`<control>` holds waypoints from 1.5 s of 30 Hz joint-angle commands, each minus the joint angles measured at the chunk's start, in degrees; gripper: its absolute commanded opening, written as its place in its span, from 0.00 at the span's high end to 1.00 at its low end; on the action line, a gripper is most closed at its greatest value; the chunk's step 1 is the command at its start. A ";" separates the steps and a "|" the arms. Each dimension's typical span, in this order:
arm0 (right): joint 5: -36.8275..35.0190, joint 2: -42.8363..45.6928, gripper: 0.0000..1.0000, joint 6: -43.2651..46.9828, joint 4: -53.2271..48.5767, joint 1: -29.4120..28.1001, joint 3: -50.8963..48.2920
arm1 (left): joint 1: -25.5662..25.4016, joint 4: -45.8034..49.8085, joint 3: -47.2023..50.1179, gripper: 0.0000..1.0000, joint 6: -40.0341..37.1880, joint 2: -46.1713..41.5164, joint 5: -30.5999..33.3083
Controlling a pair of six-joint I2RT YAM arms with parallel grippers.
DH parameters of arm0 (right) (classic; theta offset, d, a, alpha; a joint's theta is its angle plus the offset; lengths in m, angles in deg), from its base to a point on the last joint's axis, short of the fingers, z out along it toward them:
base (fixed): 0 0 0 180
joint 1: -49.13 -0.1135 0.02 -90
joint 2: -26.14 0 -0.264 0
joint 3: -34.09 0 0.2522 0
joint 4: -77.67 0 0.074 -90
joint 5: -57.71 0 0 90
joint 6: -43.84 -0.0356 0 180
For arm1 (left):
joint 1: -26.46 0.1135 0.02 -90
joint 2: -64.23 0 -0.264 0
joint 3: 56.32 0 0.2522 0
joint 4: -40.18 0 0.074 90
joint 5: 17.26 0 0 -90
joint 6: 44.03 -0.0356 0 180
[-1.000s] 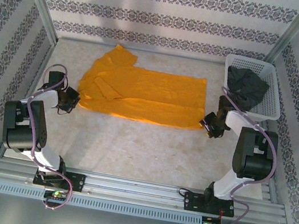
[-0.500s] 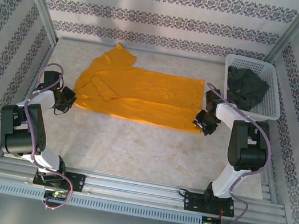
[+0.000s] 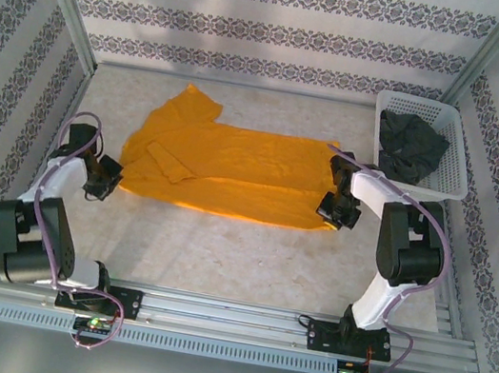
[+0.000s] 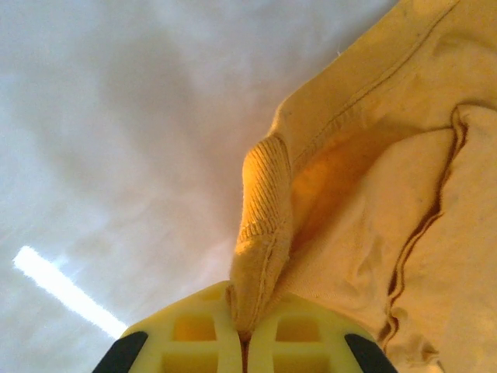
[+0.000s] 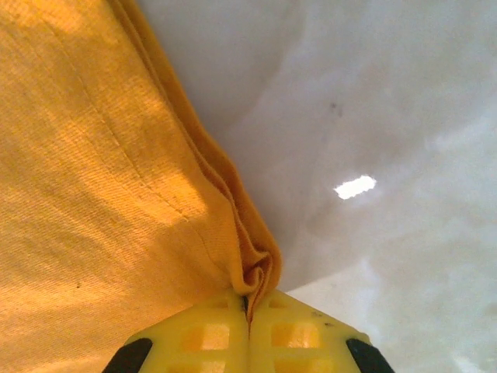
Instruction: Fold and stack the t-shirts
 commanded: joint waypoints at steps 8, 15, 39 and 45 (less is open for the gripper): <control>-0.69 14.19 1.00 1.69 -4.96 -0.70 -15.93 | 0.88 14.35 10.78 1.00 0.97 -12.11 10.22; 2.12 17.14 0.70 -0.62 -3.14 -0.56 -18.46 | 0.84 12.89 12.64 0.54 4.74 -15.09 13.62; 36.88 23.14 0.44 -5.12 37.60 -14.12 -16.42 | -33.94 -8.71 15.23 0.44 35.10 -14.49 3.68; 36.26 23.03 0.46 -5.53 37.21 -14.15 -17.42 | -35.36 -6.93 12.38 0.48 36.08 -11.01 4.74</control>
